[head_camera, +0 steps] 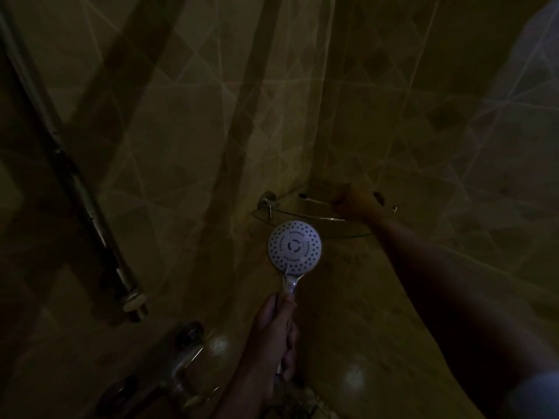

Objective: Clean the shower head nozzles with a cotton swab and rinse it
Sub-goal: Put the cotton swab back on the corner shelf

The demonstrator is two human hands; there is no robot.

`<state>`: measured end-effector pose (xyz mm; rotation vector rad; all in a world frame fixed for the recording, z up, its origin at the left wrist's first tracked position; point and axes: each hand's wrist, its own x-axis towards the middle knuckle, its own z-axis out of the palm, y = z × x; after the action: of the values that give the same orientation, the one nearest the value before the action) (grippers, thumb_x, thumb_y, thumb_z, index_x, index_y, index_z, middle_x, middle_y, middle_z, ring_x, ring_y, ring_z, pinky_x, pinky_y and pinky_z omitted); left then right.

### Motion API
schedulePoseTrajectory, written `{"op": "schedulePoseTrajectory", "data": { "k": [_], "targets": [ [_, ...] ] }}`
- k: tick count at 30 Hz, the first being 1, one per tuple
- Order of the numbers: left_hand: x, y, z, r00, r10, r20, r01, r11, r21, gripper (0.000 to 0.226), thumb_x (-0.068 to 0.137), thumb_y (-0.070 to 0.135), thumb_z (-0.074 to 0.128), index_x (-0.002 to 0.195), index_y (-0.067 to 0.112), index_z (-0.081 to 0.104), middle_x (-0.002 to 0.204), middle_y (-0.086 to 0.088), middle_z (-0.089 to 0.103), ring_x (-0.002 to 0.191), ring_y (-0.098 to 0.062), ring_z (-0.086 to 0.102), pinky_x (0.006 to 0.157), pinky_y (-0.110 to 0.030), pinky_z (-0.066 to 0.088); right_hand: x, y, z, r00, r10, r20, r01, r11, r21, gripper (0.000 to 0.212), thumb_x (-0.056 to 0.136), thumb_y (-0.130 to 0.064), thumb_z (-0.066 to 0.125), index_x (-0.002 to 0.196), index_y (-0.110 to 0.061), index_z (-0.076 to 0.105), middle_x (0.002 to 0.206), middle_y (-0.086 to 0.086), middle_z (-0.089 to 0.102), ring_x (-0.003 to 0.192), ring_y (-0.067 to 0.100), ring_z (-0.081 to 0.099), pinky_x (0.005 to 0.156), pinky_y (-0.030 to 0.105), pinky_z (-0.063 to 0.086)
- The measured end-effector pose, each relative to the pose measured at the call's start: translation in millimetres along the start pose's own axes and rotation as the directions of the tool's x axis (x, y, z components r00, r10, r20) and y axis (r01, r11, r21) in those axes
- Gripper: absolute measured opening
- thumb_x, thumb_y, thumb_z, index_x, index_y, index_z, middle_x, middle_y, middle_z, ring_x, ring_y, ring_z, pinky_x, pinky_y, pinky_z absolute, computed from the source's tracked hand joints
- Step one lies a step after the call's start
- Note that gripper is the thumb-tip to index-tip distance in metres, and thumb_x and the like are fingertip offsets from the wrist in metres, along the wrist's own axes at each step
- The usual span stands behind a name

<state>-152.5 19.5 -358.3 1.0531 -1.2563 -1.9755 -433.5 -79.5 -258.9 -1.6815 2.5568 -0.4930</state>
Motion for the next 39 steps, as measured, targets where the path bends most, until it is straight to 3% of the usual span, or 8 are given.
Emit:
{"op": "schedulePoseTrajectory", "data": {
  "k": [10, 16, 20, 25, 28, 31, 35, 39],
  "targets": [
    [-5.5, -4.6, 0.6, 1.000, -0.022, -0.008, 0.022, 0.999, -0.038, 0.030, 0.096, 0.047, 0.050, 0.075, 0.025, 0.052, 0.050, 0.002, 0.038, 0.035, -0.014, 0.025, 0.040, -0.014, 0.019, 2.6, 3.3, 4.5, 0.998, 0.066, -0.007, -0.066, 0.998, 0.004, 0.024, 0.093, -0.016, 0.064, 0.114, -0.005, 0.066, 0.115, 0.014, 0.067, 0.107, 0.028, 0.063, 0.090, 0.034, 0.050],
    [-11.7, -10.3, -0.3, 1.000, 0.004, 0.027, -0.004, 1.000, -0.016, 0.034, 0.094, 0.051, 0.051, 0.072, 0.025, 0.046, 0.052, 0.003, 0.040, 0.037, -0.014, 0.025, 0.042, -0.019, 0.018, -51.7, -8.5, 9.2, 0.929, 0.091, -0.360, 0.061, 0.920, 0.388, 0.027, 0.095, -0.021, 0.063, 0.120, -0.012, 0.068, 0.114, 0.007, 0.072, 0.101, 0.017, 0.068, 0.083, 0.029, 0.052],
    [-16.0, -13.9, 1.3, 0.999, 0.017, 0.040, -0.016, 0.999, -0.029, 0.034, 0.091, 0.053, 0.054, 0.072, 0.025, 0.048, 0.053, 0.002, 0.040, 0.038, -0.015, 0.026, 0.040, -0.017, 0.021, -122.3, -22.5, 21.7, 0.913, 0.122, -0.390, 0.147, 0.794, 0.590, 0.025, 0.098, -0.021, 0.058, 0.122, -0.016, 0.066, 0.114, -0.003, 0.069, 0.099, 0.002, 0.065, 0.085, 0.022, 0.055],
    [-21.4, -18.6, 7.2, 0.998, 0.019, 0.062, -0.017, 0.999, -0.032, 0.034, 0.091, 0.054, 0.054, 0.075, 0.024, 0.054, 0.055, -0.001, 0.045, 0.036, -0.016, 0.030, 0.037, -0.014, 0.026, -197.2, -28.5, 51.0, 0.993, 0.107, -0.041, -0.031, 0.597, 0.802, 0.034, 0.093, -0.048, 0.056, 0.107, -0.023, 0.075, 0.103, -0.002, 0.077, 0.098, 0.013, 0.071, 0.091, 0.038, 0.058],
    [-21.6, -27.6, 12.2, 0.994, 0.008, 0.108, -0.003, 0.999, -0.042, 0.032, 0.091, 0.053, 0.056, 0.077, 0.024, 0.060, 0.059, -0.002, 0.052, 0.035, -0.016, 0.036, 0.036, -0.016, 0.028, -223.7, -32.3, 58.3, 0.985, 0.007, 0.172, -0.142, 0.596, 0.791, 0.035, 0.092, -0.049, 0.059, 0.095, -0.020, 0.078, 0.096, 0.000, 0.077, 0.095, 0.016, 0.072, 0.086, 0.035, 0.057],
    [-22.3, -39.7, 17.2, 0.988, -0.009, 0.156, 0.017, 0.999, -0.046, 0.031, 0.094, 0.045, 0.054, 0.082, 0.017, 0.062, 0.060, -0.006, 0.056, 0.034, -0.015, 0.041, 0.038, -0.019, 0.030, -239.1, -29.6, 60.4, 0.980, -0.022, 0.199, -0.145, 0.604, 0.783, 0.026, 0.094, -0.036, 0.063, 0.079, -0.017, 0.074, 0.073, -0.009, 0.072, 0.071, 0.000, 0.066, 0.063, 0.015, 0.048],
    [-25.6, -55.8, 27.9, 0.959, -0.010, 0.282, -0.001, 0.999, 0.039, 0.036, 0.094, 0.043, 0.053, 0.089, 0.009, 0.062, 0.052, -0.008, 0.056, 0.035, -0.016, 0.048, 0.035, -0.019, 0.035, -248.5, -2.0, 69.7, 0.972, 0.044, 0.230, -0.219, 0.516, 0.828, 0.024, 0.090, -0.028, 0.071, 0.089, -0.004, 0.075, 0.080, 0.001, 0.072, 0.077, 0.011, 0.067, 0.073, 0.026, 0.052],
    [-19.0, -82.1, 38.5, 0.935, -0.033, 0.352, -0.015, 0.991, 0.132, 0.021, 0.099, 0.027, 0.051, 0.095, 0.013, 0.067, 0.077, -0.001, 0.070, 0.063, -0.009, 0.065, 0.056, -0.020, 0.051, -255.4, 29.9, 80.1, 0.952, 0.081, 0.295, -0.301, 0.409, 0.862, 0.015, 0.090, -0.020, 0.070, 0.095, -0.006, 0.074, 0.090, 0.002, 0.073, 0.087, 0.012, 0.071, 0.075, 0.023, 0.056]
  ]
}}
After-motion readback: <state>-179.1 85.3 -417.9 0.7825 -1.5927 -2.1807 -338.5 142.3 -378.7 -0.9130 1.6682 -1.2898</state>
